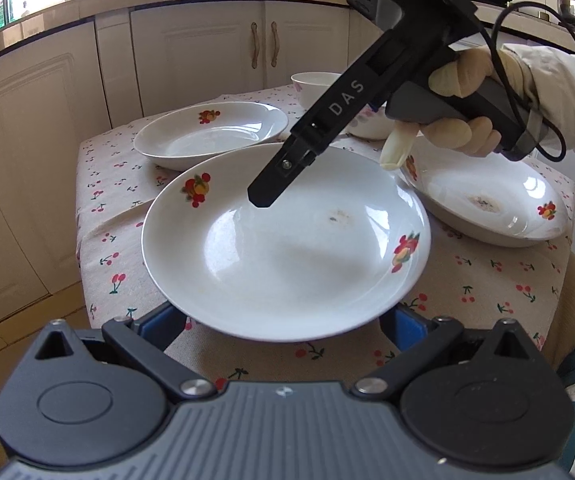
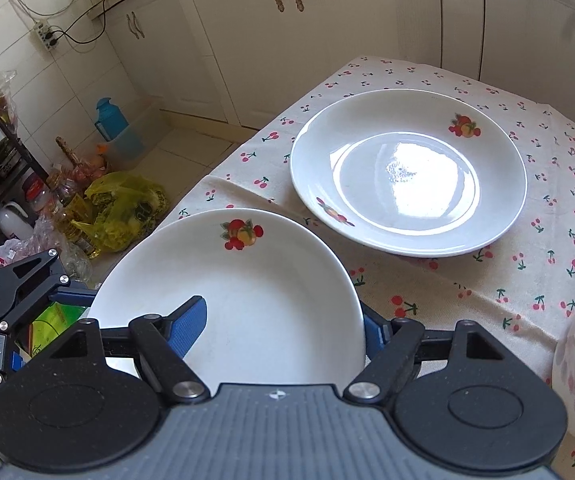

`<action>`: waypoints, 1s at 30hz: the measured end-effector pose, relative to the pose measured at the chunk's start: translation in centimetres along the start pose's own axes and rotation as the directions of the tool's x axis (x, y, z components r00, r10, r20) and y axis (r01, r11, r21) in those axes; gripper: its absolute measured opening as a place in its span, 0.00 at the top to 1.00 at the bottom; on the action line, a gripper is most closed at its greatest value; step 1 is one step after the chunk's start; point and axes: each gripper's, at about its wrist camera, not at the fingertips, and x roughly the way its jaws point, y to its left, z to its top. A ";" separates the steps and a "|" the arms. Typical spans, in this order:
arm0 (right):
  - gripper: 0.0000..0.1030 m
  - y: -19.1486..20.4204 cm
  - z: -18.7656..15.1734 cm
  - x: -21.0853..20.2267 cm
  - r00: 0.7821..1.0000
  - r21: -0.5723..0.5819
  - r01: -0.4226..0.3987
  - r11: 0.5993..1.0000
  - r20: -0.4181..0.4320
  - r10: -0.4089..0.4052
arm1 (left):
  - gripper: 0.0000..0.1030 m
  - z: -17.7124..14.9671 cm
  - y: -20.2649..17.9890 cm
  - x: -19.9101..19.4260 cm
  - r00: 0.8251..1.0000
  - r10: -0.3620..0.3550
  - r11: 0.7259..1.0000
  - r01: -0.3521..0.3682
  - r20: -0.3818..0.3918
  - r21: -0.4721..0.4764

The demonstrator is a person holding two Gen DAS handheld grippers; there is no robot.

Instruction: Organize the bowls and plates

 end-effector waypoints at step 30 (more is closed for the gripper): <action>0.00 1.3 -0.6 -4.1 0.995 -0.076 0.066 0.995 0.079 -0.060 | 0.01 0.4 -1.2 -1.9 0.998 0.054 0.999 -0.053 0.033 -0.008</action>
